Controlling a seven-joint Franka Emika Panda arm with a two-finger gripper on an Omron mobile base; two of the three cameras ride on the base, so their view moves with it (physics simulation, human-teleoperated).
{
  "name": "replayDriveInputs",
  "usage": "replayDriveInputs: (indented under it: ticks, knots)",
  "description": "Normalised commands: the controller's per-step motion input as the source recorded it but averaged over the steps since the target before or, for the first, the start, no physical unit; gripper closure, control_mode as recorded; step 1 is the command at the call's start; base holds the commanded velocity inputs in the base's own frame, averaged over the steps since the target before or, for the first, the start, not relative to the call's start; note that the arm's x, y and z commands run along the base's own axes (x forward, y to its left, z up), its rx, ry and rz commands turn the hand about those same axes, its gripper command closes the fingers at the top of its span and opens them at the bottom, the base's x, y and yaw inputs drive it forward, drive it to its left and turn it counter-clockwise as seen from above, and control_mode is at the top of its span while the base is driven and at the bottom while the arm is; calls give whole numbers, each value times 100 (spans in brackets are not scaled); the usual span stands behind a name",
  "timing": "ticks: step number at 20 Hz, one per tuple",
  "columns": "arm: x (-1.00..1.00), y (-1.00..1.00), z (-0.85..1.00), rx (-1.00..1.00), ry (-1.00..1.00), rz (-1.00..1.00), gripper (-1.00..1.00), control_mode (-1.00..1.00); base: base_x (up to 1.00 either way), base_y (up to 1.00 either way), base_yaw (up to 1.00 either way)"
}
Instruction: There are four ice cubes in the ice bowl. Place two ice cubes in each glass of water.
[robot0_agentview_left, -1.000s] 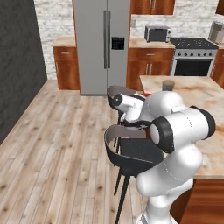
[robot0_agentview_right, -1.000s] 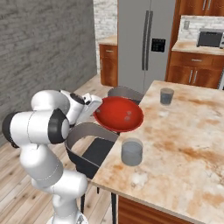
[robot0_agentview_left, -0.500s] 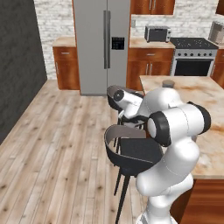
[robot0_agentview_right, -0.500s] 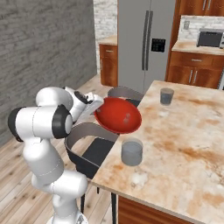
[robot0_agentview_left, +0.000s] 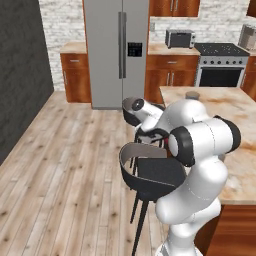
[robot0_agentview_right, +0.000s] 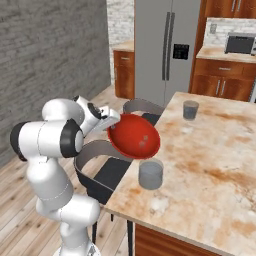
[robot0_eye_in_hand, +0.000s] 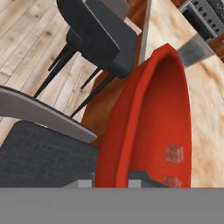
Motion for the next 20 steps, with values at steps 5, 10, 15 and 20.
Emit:
replayDriveInputs:
  ticks: [5,10,15,20]
  knots:
    - [1,0,16,8,-2,-4,100,-100,0,0,0]
    - [0,-15,22,8,-5,-4,100,-100,0,0,0]
    - [-1,-9,27,7,-5,-4,100,-100,0,0,0]
    - [-5,-24,25,5,-1,-6,100,-100,0,0,0]
